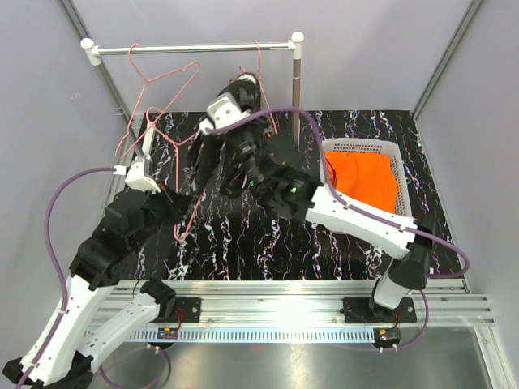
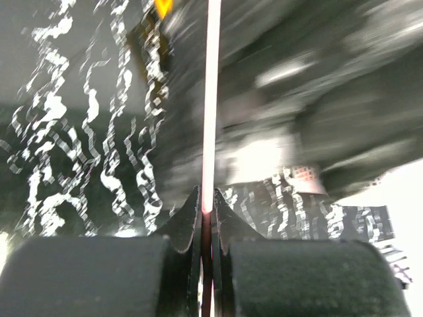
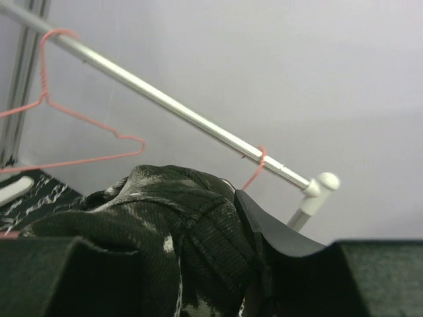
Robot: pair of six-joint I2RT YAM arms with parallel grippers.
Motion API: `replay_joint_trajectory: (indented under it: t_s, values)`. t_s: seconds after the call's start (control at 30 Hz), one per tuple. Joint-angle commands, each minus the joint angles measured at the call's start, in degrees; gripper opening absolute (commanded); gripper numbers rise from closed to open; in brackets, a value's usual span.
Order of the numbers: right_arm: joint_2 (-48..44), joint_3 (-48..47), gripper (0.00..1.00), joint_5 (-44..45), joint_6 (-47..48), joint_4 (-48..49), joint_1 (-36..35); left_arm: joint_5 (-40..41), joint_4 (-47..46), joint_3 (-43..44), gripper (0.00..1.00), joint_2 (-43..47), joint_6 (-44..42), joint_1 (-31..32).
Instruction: Remove the trousers from the hanger
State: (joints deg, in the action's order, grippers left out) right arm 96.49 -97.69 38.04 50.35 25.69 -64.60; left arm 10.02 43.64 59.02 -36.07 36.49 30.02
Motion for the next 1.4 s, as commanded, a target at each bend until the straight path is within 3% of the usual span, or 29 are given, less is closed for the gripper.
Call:
replay_joint_trajectory:
  t_s: [0.0,0.17,0.3,0.4,0.63,0.93,1.03,1.13,1.37]
  values:
    - [-8.7,-10.2,0.0,-0.1,-1.0,3.7,1.3,4.0,-0.4,-1.7,0.0,0.7,0.1,0.0]
    - [-10.9,-15.8,0.0,-0.6,0.8,-5.6,1.6,5.8,1.1,-1.7,0.0,0.7,-0.5,0.0]
    - [-11.3,-18.9,0.0,5.4,7.5,-9.3,2.7,8.3,3.1,-0.8,0.0,1.2,-1.8,0.0]
    - [-13.7,-14.6,0.0,8.6,14.9,-5.8,5.0,9.6,4.2,-0.1,0.0,1.6,-4.0,0.0]
    - [-24.7,10.7,0.0,16.4,29.2,7.0,14.8,10.4,5.5,1.4,0.0,2.2,-8.4,0.0]
    - [-43.6,33.4,0.0,26.0,25.9,3.5,25.1,9.2,6.8,1.3,0.0,2.7,-10.6,0.0]
    - [-48.8,39.2,0.0,29.4,20.2,2.3,28.0,7.9,7.0,1.1,0.0,3.8,-10.8,0.0]
    - [-52.1,43.4,0.0,29.8,14.9,-4.5,30.7,6.4,7.1,0.9,0.0,5.1,-11.0,0.0]
    - [-52.1,48.2,0.0,29.5,11.2,-7.2,38.2,3.8,6.4,-1.5,0.0,6.9,-12.0,0.0]
